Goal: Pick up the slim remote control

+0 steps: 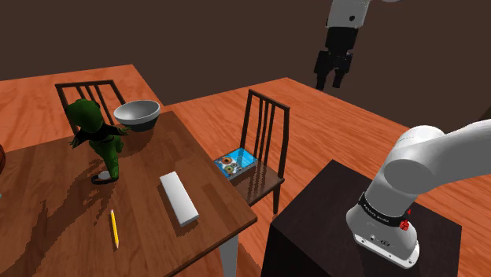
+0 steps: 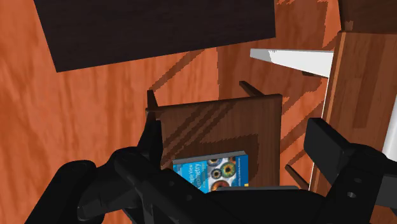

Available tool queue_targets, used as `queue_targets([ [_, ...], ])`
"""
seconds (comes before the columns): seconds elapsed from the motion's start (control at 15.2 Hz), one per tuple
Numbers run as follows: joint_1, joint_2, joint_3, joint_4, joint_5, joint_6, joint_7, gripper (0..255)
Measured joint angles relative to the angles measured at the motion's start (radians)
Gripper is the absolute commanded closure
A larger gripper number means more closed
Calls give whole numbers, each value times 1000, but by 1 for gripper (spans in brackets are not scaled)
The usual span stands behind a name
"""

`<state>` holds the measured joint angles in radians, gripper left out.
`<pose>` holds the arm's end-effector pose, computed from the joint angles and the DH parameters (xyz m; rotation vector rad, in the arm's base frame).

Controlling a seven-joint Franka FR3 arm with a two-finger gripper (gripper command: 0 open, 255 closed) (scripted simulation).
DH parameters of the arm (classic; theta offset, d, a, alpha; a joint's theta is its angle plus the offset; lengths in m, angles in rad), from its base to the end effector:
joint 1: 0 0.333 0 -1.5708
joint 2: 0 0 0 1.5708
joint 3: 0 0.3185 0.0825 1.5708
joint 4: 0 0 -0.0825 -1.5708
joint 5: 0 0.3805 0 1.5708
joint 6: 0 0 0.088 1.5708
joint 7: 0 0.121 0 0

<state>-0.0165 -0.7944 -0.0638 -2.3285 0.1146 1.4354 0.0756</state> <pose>0.2834 -0.0137 0.5834 -2.9731 0.1857 0.1502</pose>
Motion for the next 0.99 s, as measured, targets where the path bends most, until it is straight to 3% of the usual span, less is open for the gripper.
queue_targets([
  [0.33,18,13,65,-32,40,61,61,0],
  [0.99,79,163,291,-84,150,323,258,0],
])
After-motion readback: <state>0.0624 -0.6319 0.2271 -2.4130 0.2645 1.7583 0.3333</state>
